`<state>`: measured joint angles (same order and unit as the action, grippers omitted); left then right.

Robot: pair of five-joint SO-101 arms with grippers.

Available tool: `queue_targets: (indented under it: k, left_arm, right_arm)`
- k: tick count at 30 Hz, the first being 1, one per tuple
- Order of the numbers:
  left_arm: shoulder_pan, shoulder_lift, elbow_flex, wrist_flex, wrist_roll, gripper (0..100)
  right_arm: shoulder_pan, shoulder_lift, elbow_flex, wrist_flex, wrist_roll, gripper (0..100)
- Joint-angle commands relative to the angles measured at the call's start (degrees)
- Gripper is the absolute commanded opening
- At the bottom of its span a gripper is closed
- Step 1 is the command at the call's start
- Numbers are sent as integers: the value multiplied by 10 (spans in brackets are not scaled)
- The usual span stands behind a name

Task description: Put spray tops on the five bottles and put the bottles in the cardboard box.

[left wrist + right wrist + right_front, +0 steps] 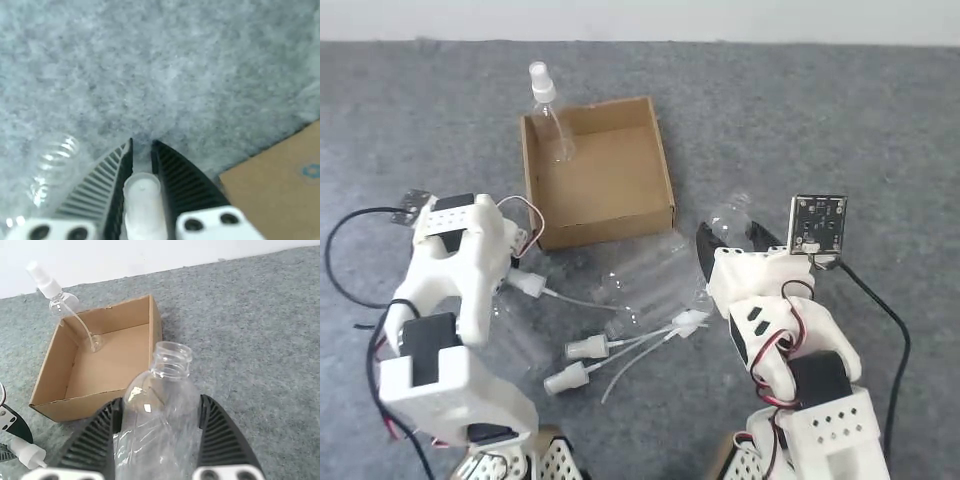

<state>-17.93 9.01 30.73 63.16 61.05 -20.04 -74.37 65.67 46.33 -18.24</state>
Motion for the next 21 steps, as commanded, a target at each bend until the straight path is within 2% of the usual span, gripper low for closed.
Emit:
queue_targets:
  k: [1, 4, 7, 13, 21]
  left_arm:
    - [-8, -14, -46, 47, 4, 11]
    - [-25, -55, -64, 81, 4, 11]
    - [-35, -96, -65, 79, -1, 11]
    - [-44, -144, -65, 84, -111, 11]
    - [-112, -250, -63, 84, -219, 11]
  right_arm:
    - [4, -12, -6, -15, 6, 34]
    - [4, -12, -6, -15, 6, 34]
    - [3, -12, -6, -15, 7, 34]
    - [3, -12, -6, -15, 7, 34]
    - [2, -12, -6, -15, 7, 32]
